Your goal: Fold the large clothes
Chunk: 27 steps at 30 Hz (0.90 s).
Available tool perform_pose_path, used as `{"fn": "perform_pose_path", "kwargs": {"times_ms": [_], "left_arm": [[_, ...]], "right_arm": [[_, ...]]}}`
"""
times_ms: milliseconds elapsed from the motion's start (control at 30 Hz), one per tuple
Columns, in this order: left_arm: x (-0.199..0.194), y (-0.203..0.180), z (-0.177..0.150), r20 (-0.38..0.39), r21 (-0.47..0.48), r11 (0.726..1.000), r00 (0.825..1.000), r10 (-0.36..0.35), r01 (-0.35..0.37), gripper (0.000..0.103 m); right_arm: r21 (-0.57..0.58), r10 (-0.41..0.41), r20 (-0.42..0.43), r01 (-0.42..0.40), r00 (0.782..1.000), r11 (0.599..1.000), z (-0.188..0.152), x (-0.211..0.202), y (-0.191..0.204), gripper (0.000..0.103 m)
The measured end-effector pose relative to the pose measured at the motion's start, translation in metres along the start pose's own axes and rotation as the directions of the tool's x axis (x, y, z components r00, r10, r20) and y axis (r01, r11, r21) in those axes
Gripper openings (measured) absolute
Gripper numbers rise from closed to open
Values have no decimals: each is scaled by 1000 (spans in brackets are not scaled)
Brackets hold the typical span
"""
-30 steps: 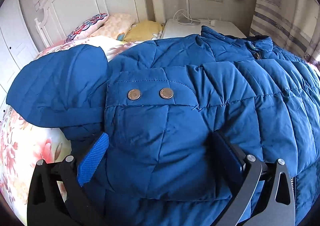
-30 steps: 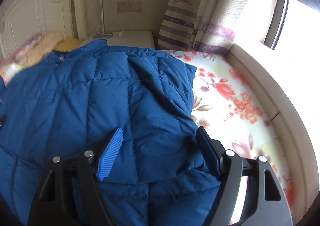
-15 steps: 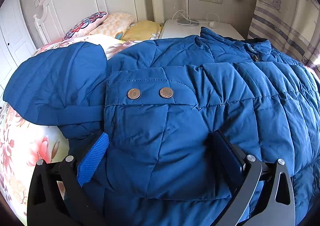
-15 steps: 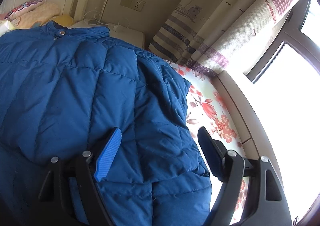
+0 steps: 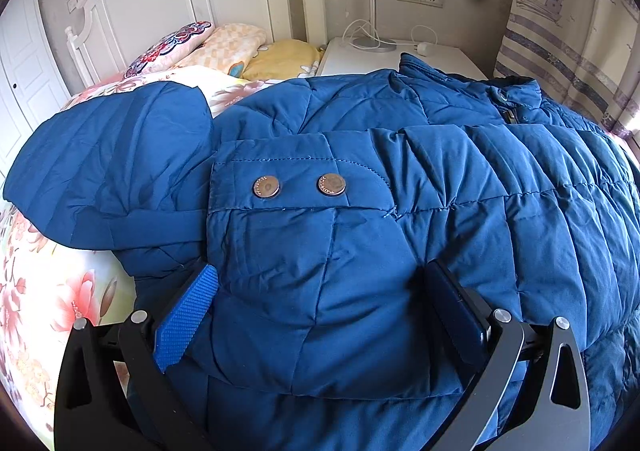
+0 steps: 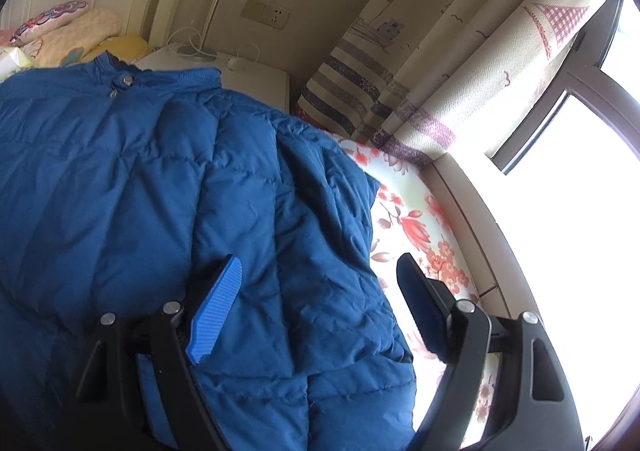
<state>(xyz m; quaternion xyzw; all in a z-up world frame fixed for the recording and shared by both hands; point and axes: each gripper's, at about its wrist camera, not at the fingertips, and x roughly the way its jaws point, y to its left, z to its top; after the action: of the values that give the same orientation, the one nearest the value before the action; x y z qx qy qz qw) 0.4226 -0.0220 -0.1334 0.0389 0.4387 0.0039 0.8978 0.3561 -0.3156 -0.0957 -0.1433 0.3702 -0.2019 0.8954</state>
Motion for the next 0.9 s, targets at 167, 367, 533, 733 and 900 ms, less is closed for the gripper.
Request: {"fn": "perform_pose_path", "kwargs": {"times_ms": [167,367,533,733,900], "left_arm": [[0,0,0,0,0,1000,1000,0,0,99],[0,0,0,0,-2,1000,1000,-3,3,99],[0,-1,-1,0,-2,1000,1000,-6,6,99],[1,-1,0,-1,-1,1000,1000,-5,5,99],[1,0,0,1,-7,1000,1000,-17,17,99]], "right_arm": [[91,79,35,-82,996,993,54,14,-16,79],[116,154,-141,-138,978,984,83,98,-4,80],[215,195,-165,-158,967,964,73,105,-16,87],[161,283,-37,-274,958,948,45,21,0,88],[39,306,-109,-304,946,952,9,17,40,91]]}}
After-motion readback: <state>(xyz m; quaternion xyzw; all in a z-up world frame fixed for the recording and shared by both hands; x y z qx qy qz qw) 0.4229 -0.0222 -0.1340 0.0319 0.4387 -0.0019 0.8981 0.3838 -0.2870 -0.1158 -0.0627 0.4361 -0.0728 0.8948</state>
